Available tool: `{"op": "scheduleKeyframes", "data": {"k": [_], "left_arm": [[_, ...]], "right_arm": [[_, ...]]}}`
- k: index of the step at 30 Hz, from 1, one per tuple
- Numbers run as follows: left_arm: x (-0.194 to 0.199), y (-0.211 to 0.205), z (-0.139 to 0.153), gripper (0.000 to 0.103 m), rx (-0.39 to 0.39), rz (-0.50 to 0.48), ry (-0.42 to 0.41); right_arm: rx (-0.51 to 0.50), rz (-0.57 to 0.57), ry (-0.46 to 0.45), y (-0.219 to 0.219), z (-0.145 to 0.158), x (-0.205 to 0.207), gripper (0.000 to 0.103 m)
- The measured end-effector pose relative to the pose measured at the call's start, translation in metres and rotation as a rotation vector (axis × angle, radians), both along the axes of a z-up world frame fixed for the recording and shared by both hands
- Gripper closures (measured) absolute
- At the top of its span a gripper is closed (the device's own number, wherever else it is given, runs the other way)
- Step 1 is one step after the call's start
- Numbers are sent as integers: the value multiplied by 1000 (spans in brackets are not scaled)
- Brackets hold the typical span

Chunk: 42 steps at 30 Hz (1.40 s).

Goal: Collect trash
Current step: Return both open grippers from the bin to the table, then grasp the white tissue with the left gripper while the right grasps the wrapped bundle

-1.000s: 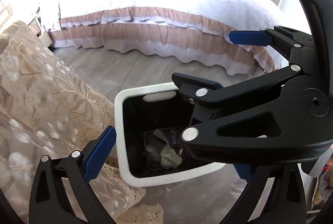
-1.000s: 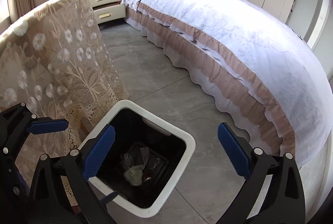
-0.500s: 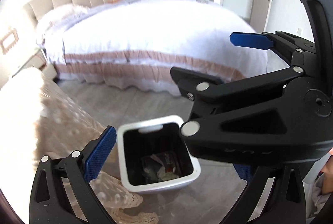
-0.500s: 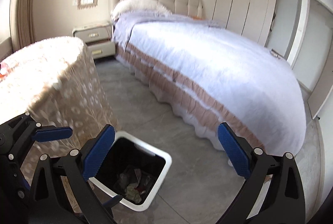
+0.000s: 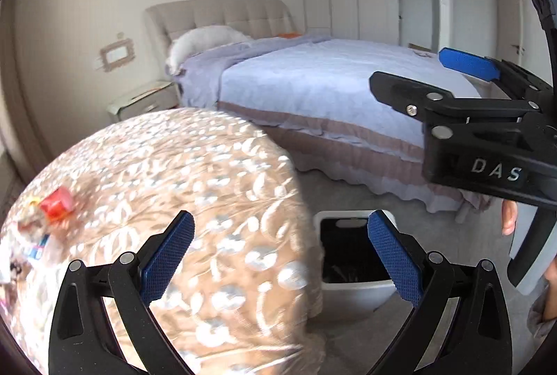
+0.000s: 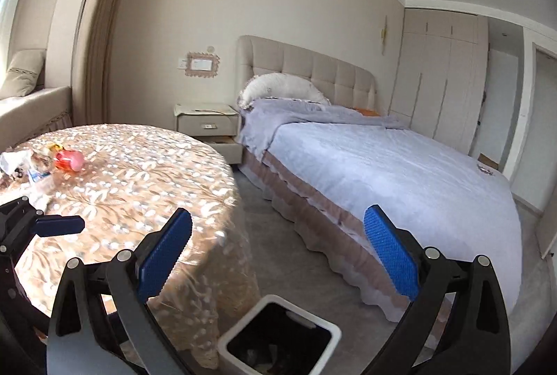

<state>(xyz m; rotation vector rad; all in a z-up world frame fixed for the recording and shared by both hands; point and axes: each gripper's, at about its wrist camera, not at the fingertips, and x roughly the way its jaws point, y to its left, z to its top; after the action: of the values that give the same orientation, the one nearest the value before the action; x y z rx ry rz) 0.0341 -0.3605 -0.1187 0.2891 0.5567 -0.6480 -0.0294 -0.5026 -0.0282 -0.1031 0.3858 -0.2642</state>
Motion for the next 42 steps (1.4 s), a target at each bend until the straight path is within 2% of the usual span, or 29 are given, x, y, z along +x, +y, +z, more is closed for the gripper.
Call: {"op": "scheduleKeyframes", "data": {"k": [7, 12, 16, 21, 24, 27, 30, 31, 32, 33, 35, 37, 39, 42], "left_arm": [[9, 112, 18, 5, -16, 278, -53], [25, 182, 23, 5, -67, 391, -31], [37, 226, 13, 5, -104, 435, 20], [67, 254, -3, 5, -145, 456, 118], [87, 258, -19, 5, -165, 459, 189], [104, 255, -28, 5, -154, 444, 263], [118, 245, -40, 6, -108, 412, 336], [123, 242, -46, 10, -95, 397, 378], [125, 240, -47, 19, -82, 392, 381], [125, 237, -45, 33, -80, 375, 377], [127, 236, -43, 69, -67, 372, 369], [130, 242, -41, 92, -116, 359, 378], [127, 248, -38, 92, -139, 363, 362], [119, 257, -26, 92, -119, 393, 298]], "right_arm": [[42, 208, 1, 78, 7, 32, 4], [66, 319, 22, 132, 5, 58, 4], [67, 379, 35, 166, 6, 73, 4], [45, 404, 54, 194, 6, 91, 4], [32, 406, 69, 202, 3, 102, 4], [27, 410, 88, 205, 0, 113, 4], [21, 409, 102, 208, -4, 124, 4], [22, 409, 105, 209, -5, 127, 4], [22, 409, 109, 209, -6, 131, 4], [22, 409, 111, 209, -7, 133, 4], [24, 411, 117, 209, -9, 138, 4], [31, 421, 130, 210, -12, 142, 4], [37, 439, 144, 213, -14, 147, 4], [32, 465, 164, 222, -18, 157, 4]]}}
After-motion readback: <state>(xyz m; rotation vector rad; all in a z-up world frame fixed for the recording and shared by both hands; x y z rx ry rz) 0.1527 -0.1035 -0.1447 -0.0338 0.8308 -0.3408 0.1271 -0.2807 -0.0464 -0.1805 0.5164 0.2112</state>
